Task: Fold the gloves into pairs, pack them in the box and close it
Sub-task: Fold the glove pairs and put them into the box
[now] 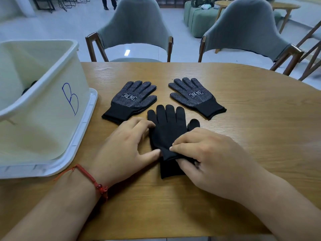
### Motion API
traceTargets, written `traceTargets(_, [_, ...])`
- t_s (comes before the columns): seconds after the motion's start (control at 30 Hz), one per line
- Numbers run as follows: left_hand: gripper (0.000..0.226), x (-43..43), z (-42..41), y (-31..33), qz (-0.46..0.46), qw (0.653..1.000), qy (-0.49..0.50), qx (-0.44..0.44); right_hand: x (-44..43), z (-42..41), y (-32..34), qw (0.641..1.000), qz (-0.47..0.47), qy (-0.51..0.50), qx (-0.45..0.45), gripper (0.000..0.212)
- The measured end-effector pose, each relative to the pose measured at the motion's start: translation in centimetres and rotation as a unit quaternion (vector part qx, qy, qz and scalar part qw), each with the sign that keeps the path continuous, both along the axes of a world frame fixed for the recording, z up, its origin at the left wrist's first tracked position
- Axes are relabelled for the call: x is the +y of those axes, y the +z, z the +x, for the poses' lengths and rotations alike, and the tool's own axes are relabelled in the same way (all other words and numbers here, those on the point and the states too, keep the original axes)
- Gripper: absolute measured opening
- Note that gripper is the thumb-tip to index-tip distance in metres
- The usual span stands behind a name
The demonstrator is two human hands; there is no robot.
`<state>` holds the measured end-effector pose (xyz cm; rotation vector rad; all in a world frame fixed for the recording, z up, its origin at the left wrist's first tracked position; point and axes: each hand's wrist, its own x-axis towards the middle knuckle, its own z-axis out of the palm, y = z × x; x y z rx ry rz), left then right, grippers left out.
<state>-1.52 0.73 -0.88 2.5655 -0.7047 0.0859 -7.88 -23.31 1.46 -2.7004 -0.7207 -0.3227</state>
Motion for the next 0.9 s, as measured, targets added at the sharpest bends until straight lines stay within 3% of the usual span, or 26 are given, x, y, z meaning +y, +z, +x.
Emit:
traceTargets(0.33, [0.072,0.1,0.0,0.0,-0.014,1.0,-0.014,-0.01,-0.7,0.3,0.2,0.998,-0.008,0.022,0.059,0.036])
traceTargets(0.47, [0.044,0.4,-0.2,1.4,-0.011,0.993,-0.102,-0.062,-1.6,0.0,1.4,0.997,-0.056,0.031,0.05,0.052])
traceTargets(0.53, [0.027,0.3,-0.3,1.6,0.001,0.985,-0.155,-0.075,-1.7,0.1,1.6,0.999,-0.036,0.011,0.034,0.054])
traceTargets(0.67, [0.021,0.3,-0.4,1.4,-0.011,0.986,-0.164,-0.036,-2.0,1.5,0.4,0.991,0.066,-0.112,-0.011,0.029])
traceTargets(0.77, [0.018,0.5,-0.5,1.4,-0.02,0.987,-0.154,-0.034,-2.9,2.2,-0.6,0.984,0.033,-0.172,0.014,0.024])
traceTargets(0.9, [0.017,0.6,-0.5,1.9,-0.015,0.988,-0.153,-0.022,-2.9,2.3,-1.0,0.982,-0.014,-0.17,0.08,0.041])
